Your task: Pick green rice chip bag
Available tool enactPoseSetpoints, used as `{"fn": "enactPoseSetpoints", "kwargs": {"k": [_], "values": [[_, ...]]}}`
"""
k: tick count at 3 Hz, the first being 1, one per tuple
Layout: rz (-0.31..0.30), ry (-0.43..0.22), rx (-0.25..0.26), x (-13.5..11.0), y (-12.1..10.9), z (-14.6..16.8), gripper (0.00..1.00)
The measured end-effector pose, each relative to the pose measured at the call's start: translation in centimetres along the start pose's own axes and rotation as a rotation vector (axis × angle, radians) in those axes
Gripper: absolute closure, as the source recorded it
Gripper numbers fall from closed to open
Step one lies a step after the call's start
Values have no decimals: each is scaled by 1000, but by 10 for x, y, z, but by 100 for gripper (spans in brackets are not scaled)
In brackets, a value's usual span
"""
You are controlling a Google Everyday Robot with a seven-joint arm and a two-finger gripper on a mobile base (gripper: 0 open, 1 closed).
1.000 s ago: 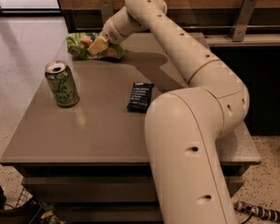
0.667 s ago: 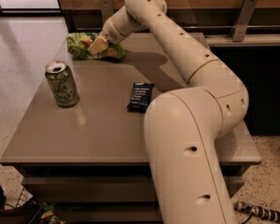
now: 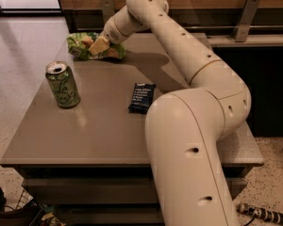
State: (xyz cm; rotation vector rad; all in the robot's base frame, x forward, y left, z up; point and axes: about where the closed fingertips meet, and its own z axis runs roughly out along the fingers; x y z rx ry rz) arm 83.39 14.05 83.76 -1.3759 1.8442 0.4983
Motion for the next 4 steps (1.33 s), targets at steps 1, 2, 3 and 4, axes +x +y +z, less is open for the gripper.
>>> {"fn": "enactPoseSetpoints", "kwargs": {"k": [1,2,3,4], "values": [[0,0,0,-1,0,0,100],[0,0,0,-1,0,-1,100],[0,-1,0,-1,0,-1,100],[0,-1,0,-1,0,-1,100]]}}
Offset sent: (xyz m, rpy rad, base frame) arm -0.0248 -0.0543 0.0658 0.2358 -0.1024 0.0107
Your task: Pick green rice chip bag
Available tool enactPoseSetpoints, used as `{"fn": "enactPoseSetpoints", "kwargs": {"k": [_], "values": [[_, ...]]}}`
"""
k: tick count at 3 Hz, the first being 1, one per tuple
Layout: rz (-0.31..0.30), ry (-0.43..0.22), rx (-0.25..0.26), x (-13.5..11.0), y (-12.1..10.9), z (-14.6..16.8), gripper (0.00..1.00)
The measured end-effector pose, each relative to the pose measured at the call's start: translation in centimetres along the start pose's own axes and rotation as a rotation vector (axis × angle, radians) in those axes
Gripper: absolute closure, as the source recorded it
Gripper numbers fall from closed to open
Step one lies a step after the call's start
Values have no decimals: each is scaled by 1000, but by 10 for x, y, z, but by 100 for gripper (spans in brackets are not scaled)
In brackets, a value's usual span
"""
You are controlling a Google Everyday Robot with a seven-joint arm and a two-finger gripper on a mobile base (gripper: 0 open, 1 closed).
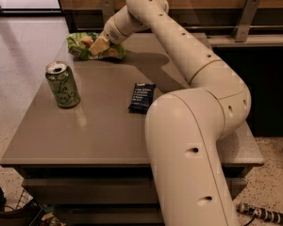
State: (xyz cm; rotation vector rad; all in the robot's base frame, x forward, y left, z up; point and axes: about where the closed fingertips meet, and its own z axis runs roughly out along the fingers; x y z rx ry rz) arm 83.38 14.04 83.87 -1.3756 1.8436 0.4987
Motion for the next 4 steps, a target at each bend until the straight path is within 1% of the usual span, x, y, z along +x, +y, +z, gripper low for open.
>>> {"fn": "enactPoseSetpoints", "kwargs": {"k": [2,3,4], "values": [[-4,-15,10,-2,-1,-9,100],[-41,-153,121,-19,0,-98,100],[-83,-290,216,-28,15,-185,100]]}}
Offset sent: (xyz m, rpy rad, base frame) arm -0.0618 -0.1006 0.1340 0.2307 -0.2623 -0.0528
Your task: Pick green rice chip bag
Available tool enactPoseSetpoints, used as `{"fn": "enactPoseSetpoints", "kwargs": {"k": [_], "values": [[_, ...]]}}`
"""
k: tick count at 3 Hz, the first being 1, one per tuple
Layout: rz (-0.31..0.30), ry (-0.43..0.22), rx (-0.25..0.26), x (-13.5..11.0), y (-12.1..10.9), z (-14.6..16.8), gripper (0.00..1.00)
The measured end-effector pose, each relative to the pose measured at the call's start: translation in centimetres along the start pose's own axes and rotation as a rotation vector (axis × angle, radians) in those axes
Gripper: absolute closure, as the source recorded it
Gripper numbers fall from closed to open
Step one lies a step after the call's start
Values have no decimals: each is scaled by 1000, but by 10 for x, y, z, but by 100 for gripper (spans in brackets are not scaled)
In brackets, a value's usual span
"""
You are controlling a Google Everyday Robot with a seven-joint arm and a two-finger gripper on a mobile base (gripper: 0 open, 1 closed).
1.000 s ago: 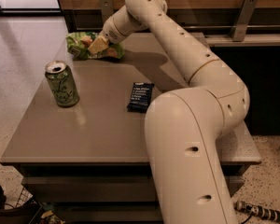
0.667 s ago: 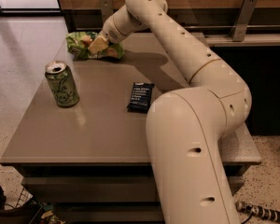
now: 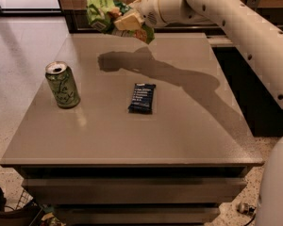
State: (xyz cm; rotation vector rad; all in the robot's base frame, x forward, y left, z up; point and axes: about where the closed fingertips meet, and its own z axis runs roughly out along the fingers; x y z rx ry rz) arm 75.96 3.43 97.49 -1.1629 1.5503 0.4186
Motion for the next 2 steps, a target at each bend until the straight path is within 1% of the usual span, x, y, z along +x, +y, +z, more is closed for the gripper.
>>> {"fn": "enactPoseSetpoints", "kwargs": {"k": [1,2], "values": [[-10,-41,21,-9,-3,-23,100],[-13,-51,27,-11,-3,-29,100]]}}
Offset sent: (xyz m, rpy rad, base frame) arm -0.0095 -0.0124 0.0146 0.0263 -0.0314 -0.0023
